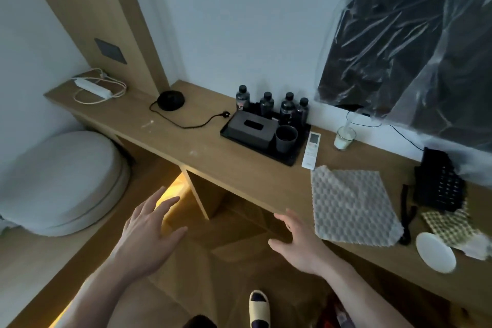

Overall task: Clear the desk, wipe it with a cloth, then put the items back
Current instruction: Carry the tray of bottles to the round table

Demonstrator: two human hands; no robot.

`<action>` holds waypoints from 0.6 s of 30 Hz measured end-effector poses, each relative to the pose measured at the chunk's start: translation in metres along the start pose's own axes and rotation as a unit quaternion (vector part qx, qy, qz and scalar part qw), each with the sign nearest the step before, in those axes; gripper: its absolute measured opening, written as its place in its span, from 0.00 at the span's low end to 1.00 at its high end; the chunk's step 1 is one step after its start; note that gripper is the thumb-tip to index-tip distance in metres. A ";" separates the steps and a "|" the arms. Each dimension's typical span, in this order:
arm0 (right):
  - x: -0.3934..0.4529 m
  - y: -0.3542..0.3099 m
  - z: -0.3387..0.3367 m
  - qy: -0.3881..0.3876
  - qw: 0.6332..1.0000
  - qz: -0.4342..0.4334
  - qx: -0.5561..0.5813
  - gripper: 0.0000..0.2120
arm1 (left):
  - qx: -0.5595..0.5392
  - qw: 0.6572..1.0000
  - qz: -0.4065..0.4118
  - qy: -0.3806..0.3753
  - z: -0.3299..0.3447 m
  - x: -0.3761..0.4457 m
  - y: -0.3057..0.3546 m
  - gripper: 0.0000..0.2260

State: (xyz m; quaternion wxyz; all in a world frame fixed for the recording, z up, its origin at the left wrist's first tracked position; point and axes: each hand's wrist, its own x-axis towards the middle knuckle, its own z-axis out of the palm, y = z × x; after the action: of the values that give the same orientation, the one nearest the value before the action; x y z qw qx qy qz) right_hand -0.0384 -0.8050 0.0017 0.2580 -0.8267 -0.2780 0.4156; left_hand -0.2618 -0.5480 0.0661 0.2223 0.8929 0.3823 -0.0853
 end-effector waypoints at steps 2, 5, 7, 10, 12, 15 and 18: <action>0.023 -0.013 -0.008 -0.008 1.000 -0.011 0.004 0.33 | -0.019 1.000 -0.011 -0.004 -0.003 0.016 -0.009 0.30; 0.057 -0.034 -0.018 -0.003 1.000 0.002 -0.010 0.33 | -0.018 0.999 -0.031 -0.011 -0.009 0.049 -0.031 0.31; 0.079 -0.044 -0.018 -0.001 1.000 0.013 -0.006 0.33 | -0.026 0.999 -0.032 -0.024 -0.013 0.075 -0.045 0.31; 0.109 -0.059 -0.014 0.015 0.999 0.029 0.013 0.33 | -0.021 0.999 -0.009 -0.048 -0.021 0.118 -0.057 0.31; 0.129 -0.073 -0.011 0.032 0.998 0.049 0.026 0.34 | -0.020 0.998 0.020 -0.061 -0.030 0.150 -0.062 0.32; 0.157 -0.089 -0.006 0.055 0.994 0.081 0.046 0.35 | -0.013 0.994 0.072 -0.085 -0.043 0.199 -0.067 0.31; 0.175 -0.096 -0.003 0.087 0.987 0.105 0.086 0.37 | -0.008 0.986 0.121 -0.113 -0.051 0.245 -0.066 0.29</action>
State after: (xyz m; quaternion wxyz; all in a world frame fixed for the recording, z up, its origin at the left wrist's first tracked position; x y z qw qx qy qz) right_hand 0.0281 -0.6193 -0.0280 0.3063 -0.8592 -0.1297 0.3887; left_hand -0.1401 -0.3261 0.0108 0.2797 0.9154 0.2444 -0.1552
